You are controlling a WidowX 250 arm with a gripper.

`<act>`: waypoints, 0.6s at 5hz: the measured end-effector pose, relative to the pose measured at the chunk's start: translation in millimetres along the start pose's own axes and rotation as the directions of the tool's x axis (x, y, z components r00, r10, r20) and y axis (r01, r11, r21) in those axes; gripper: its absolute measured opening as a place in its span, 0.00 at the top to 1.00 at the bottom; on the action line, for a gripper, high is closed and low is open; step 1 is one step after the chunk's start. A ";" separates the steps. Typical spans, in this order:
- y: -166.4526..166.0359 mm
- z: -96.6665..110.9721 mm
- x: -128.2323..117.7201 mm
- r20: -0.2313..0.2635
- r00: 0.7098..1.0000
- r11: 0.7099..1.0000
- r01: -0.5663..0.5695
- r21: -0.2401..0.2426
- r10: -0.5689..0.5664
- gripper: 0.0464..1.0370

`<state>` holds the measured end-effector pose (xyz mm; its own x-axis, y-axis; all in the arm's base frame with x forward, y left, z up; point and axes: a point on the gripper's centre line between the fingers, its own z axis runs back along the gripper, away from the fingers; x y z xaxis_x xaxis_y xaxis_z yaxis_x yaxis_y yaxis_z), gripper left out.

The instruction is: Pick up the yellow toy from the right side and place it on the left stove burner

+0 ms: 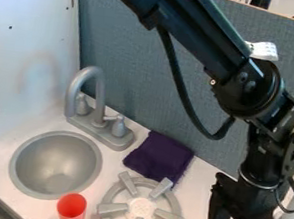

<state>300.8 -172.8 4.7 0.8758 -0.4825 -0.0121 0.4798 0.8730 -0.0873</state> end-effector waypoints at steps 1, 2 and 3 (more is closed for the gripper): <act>1.4 -14.8 -5.5 -0.044 0.999 1.000 -0.006 0.000 0.006 0.04; 3.8 -35.6 -1.9 -0.109 0.994 1.000 -0.002 0.005 0.002 0.04; 7.5 -50.3 -0.1 -0.154 0.988 1.000 -0.002 0.019 0.005 0.04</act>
<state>301.6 -169.7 -46.1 0.8597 -0.4830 -0.1663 0.4787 0.8753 -0.0679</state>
